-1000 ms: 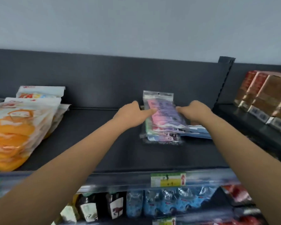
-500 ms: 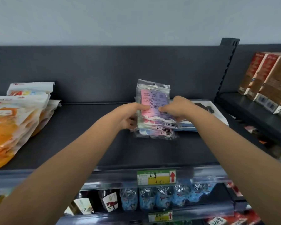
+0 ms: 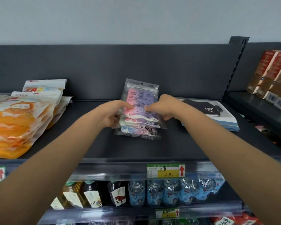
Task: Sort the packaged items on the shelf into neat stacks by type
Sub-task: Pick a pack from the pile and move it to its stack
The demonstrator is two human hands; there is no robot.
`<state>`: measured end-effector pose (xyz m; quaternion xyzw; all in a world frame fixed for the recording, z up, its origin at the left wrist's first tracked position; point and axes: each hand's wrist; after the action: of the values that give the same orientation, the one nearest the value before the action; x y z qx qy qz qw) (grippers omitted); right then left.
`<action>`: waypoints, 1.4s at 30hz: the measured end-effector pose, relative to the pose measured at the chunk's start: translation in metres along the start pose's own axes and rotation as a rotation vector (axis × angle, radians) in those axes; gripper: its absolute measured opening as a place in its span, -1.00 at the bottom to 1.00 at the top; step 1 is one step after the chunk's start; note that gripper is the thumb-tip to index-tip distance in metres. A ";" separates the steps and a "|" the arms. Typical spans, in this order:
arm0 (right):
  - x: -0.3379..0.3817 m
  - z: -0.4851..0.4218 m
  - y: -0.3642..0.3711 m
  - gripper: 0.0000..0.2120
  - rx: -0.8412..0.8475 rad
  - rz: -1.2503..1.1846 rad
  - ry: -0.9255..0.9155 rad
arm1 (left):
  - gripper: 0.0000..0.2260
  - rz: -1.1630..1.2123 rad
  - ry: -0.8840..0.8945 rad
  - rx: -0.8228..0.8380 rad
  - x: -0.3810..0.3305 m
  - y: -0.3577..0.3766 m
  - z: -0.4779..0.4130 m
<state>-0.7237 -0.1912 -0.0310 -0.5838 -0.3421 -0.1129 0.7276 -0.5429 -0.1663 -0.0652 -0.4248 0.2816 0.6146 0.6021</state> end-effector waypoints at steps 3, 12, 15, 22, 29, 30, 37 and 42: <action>0.015 -0.001 0.017 -0.59 0.021 0.012 -0.035 | -0.75 0.015 0.003 -0.018 0.010 -0.020 0.005; 0.026 -0.002 0.041 -0.55 0.003 -0.140 -0.036 | -0.77 0.006 0.121 -0.014 0.013 -0.030 0.013; 0.025 -0.003 0.047 -0.57 -0.048 -0.280 -0.007 | -0.74 0.053 0.102 0.038 0.014 -0.025 0.014; 0.015 -0.003 0.044 -0.55 -0.058 -0.516 0.086 | -0.81 0.020 0.121 -0.029 0.013 -0.027 0.018; 0.014 -0.005 0.051 -0.55 -0.053 -0.609 0.028 | -0.76 -0.167 0.074 -0.026 0.007 -0.031 0.020; 0.012 -0.005 0.051 -0.55 -0.063 -0.600 0.030 | -0.75 -0.220 0.076 -0.058 0.004 -0.031 0.023; -0.039 -0.001 -0.011 -0.65 -0.379 -0.213 0.052 | -0.24 -0.489 0.435 -0.329 -0.030 0.009 0.032; -0.104 0.012 -0.070 -0.59 -0.480 0.029 0.220 | -0.28 -0.468 0.587 -0.191 -0.047 0.091 0.032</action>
<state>-0.8447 -0.2247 -0.0418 -0.7288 -0.2159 -0.2430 0.6027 -0.6417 -0.1731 -0.0240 -0.6896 0.2790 0.3361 0.5776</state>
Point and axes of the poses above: each hand's wrist, its own z-axis away from the middle knuckle, its own y-axis out of the palm, x = y × z, and after that the axes turned 6 degrees about -y, right-handed
